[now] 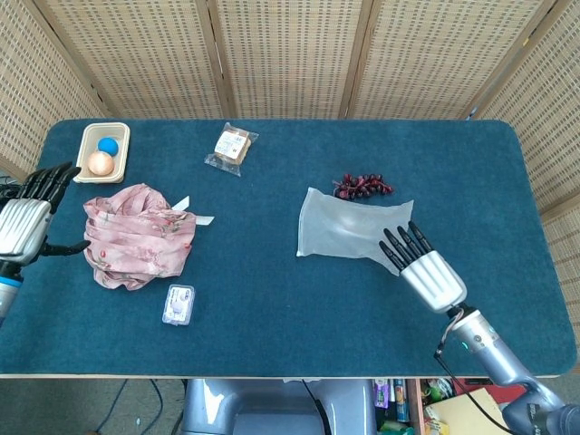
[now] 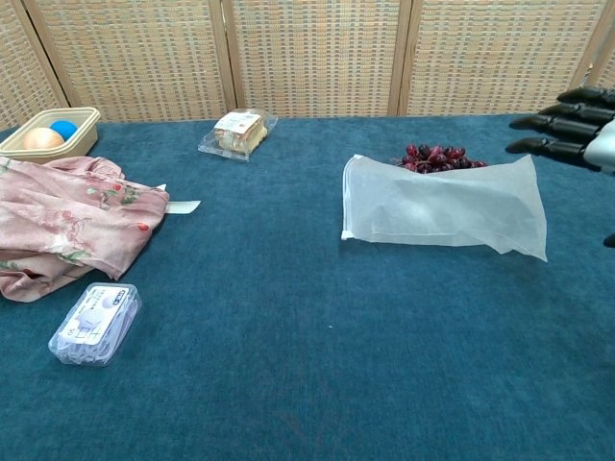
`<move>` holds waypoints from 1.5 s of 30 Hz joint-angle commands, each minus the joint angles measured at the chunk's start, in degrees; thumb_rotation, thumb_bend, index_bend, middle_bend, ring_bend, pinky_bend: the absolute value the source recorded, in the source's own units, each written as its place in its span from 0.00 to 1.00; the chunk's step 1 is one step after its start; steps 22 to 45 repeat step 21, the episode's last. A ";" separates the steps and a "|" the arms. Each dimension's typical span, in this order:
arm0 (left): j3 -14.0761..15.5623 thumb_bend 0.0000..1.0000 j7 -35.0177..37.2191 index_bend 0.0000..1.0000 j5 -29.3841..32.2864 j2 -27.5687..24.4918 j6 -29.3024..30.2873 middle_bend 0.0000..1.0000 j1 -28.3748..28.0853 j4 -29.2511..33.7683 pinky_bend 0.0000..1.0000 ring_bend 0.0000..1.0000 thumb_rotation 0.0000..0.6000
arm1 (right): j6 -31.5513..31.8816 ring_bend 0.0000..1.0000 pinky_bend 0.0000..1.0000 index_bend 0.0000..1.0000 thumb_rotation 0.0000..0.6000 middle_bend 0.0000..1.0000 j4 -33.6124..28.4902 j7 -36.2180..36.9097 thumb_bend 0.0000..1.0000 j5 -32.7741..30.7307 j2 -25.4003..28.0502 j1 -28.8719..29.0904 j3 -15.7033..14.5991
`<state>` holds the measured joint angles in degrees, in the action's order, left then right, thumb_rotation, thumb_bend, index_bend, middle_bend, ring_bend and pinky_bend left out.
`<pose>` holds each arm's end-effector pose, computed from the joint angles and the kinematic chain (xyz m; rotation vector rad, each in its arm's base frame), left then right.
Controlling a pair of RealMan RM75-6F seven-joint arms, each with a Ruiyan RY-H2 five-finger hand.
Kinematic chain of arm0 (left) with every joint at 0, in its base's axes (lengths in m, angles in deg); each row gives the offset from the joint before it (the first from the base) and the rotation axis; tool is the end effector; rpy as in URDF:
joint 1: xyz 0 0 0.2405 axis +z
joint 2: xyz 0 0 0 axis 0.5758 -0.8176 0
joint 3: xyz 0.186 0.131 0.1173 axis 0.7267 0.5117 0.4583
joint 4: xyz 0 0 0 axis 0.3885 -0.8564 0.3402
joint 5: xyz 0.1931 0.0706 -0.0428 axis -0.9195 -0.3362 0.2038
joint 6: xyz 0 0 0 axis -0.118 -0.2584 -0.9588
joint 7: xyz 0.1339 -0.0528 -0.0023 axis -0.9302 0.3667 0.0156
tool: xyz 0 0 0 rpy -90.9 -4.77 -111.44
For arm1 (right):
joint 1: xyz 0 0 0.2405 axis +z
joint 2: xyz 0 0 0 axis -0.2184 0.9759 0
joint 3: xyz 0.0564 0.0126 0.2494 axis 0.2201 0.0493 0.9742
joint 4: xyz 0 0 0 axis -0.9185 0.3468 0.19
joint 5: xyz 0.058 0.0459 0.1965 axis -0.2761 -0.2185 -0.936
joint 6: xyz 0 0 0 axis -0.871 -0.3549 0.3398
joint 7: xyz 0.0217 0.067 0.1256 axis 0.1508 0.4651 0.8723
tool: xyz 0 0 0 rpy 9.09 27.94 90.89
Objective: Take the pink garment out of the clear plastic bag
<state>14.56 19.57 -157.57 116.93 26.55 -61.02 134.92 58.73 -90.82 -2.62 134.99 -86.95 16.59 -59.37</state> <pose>-0.2543 0.3075 0.2041 -1.5133 -0.8706 -0.9996 -0.2404 -0.2838 0.0814 1.9136 -0.1445 0.6906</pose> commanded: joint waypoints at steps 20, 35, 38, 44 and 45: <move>7.66 0.09 -10.76 0.00 -4.07 10.85 21.89 0.00 19.12 2.82 0.00 0.00 1.00 | 19.89 0.00 0.00 0.00 1.00 0.00 -17.71 9.68 0.00 -2.50 3.99 -19.37 -0.11; 7.60 0.09 -10.63 0.00 -4.39 10.81 22.09 0.00 19.28 2.72 0.00 0.00 1.00 | 20.05 0.00 0.00 0.00 1.00 0.00 -17.93 9.70 0.00 -2.39 4.08 -19.65 -0.03; 7.60 0.09 -10.63 0.00 -4.39 10.81 22.09 0.00 19.28 2.72 0.00 0.00 1.00 | 20.05 0.00 0.00 0.00 1.00 0.00 -17.93 9.70 0.00 -2.39 4.08 -19.65 -0.03; 7.60 0.09 -10.63 0.00 -4.39 10.81 22.09 0.00 19.28 2.72 0.00 0.00 1.00 | 20.05 0.00 0.00 0.00 1.00 0.00 -17.93 9.70 0.00 -2.39 4.08 -19.65 -0.03; 7.60 0.09 -10.63 0.00 -4.39 10.81 22.09 0.00 19.28 2.72 0.00 0.00 1.00 | 20.05 0.00 0.00 0.00 1.00 0.00 -17.93 9.70 0.00 -2.39 4.08 -19.65 -0.03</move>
